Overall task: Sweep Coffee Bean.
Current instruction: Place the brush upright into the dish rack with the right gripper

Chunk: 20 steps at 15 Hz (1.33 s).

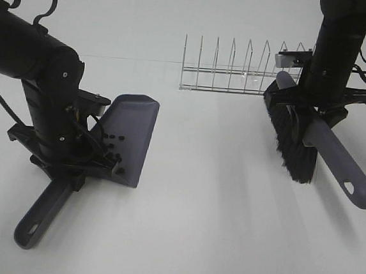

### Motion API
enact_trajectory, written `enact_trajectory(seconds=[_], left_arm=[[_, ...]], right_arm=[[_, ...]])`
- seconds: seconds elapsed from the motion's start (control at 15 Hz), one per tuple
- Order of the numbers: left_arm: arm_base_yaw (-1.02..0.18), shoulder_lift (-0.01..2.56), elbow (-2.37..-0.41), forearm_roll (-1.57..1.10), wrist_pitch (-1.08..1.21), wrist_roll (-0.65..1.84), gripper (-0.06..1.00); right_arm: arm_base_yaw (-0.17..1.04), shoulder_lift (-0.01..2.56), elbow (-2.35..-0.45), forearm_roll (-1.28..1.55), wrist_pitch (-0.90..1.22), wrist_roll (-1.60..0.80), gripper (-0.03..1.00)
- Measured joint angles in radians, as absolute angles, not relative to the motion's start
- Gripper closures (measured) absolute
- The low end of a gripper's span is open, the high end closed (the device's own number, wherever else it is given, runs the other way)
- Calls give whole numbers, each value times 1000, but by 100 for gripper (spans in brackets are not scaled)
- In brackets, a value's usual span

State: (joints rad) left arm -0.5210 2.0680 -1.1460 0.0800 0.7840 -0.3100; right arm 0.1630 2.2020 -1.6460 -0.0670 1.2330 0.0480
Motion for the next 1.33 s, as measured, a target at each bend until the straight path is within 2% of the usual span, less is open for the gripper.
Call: enact_trajectory(seconds=[0.2,0.8,1.33], left_arm=[[-521,2068,-1146,80,795,-310,63],[-521,2068,-1146,80,795,-306,63],[-521,2068,-1146,81,805,-291,63]], right_arm=[[127,2250,-1741,-61,1233,46,69],[125,2363,-1932,34,1232,18,69],[122,2513,-2223,33,1254,24,69]])
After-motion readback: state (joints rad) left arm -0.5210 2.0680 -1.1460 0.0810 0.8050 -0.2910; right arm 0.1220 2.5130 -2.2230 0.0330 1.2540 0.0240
